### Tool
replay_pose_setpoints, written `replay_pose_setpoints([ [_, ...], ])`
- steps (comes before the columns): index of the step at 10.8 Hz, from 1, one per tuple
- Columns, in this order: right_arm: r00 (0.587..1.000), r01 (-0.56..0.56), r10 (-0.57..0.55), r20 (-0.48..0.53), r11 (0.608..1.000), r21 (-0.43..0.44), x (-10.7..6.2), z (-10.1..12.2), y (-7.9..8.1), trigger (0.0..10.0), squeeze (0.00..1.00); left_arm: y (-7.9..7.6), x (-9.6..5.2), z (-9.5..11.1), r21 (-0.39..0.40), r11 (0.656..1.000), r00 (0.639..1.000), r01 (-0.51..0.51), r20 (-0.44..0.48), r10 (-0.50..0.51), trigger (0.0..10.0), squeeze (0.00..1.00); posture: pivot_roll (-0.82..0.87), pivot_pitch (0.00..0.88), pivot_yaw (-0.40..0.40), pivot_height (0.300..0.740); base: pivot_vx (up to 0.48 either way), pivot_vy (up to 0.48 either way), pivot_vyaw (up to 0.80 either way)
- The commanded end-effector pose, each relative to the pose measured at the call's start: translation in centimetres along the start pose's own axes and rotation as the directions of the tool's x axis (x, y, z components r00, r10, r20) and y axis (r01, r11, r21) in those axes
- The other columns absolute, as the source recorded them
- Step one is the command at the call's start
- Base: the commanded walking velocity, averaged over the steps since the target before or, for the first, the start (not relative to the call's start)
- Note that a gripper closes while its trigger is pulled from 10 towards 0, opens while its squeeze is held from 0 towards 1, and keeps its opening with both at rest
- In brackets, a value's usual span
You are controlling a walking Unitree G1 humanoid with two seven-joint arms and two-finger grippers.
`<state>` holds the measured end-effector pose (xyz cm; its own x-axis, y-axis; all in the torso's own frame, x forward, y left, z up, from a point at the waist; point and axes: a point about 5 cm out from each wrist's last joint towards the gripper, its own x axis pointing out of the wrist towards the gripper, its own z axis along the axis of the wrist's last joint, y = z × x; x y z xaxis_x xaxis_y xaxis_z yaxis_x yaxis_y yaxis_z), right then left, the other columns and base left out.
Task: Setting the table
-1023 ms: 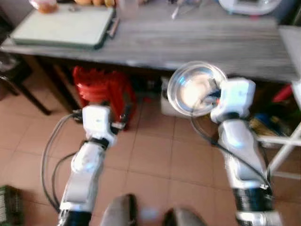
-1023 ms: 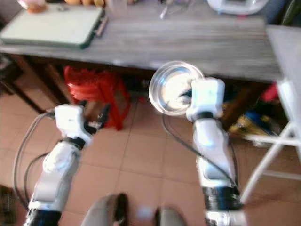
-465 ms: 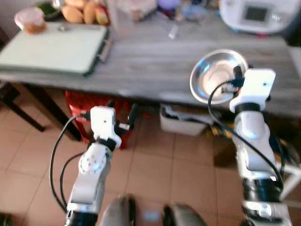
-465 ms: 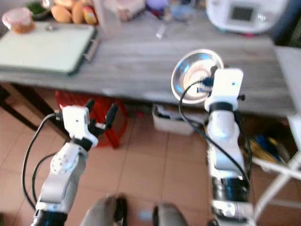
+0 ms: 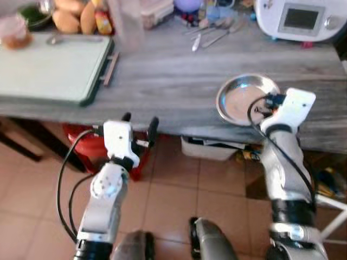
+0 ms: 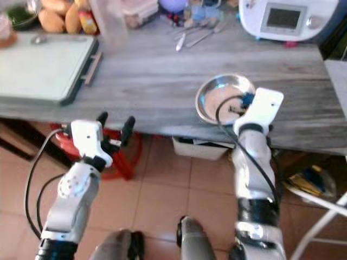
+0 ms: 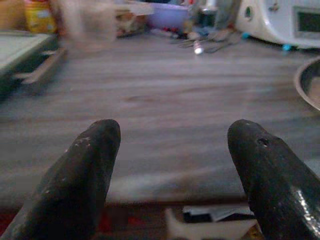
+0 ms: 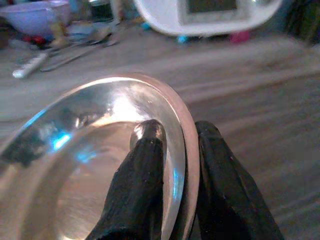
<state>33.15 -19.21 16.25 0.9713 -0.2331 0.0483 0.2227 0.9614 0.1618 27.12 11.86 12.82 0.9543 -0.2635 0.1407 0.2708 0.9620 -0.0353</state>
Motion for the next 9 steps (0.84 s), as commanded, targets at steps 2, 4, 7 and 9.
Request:
replay_pose_setpoints([
  [2, 0.997, -0.042, 0.048, -0.068, 0.996, 0.084, 0.2, -1.1, 1.7, 10.0, 0.0, 0.5, -0.4, -0.3, 0.011, 1.0, 1.0, -0.024, -0.019, 0.024, 10.0, 0.0, -0.05, 0.19, 0.028, 0.74, 0.0, 0.0, 0.0],
  [4, 0.993, -0.07, 0.08, -0.089, 0.992, 0.107, 0.6, -1.4, 2.7, 10.0, 0.0, 0.5, -0.4, -0.2, 0.012, 1.0, 0.999, -0.022, -0.023, 0.023, 10.0, 0.0, -0.04, 0.191, 0.029, 0.74, 0.0, 0.0, 0.0],
  [7, 0.998, -0.02, 0.025, -0.065, 0.997, 0.079, 1.7, -0.8, 2.2, 10.0, 0.0, 0.5, -0.6, -0.3, 0.006, 1.0, 0.999, -0.024, -0.03, 0.024, 10.0, 0.0, -0.04, 0.195, 0.028, 0.74, 0.0, 0.0, 0.0],
  [9, 0.996, 0.023, -0.011, -0.093, 0.992, 0.124, 2.8, -0.9, 2.0, 10.0, 0.0, 0.3, -0.6, -0.3, 0.001, 1.0, 0.999, -0.017, -0.037, 0.017, 10.0, 0.0, -0.04, 0.2, 0.028, 0.74, 0.0, 0.0, 0.0],
])
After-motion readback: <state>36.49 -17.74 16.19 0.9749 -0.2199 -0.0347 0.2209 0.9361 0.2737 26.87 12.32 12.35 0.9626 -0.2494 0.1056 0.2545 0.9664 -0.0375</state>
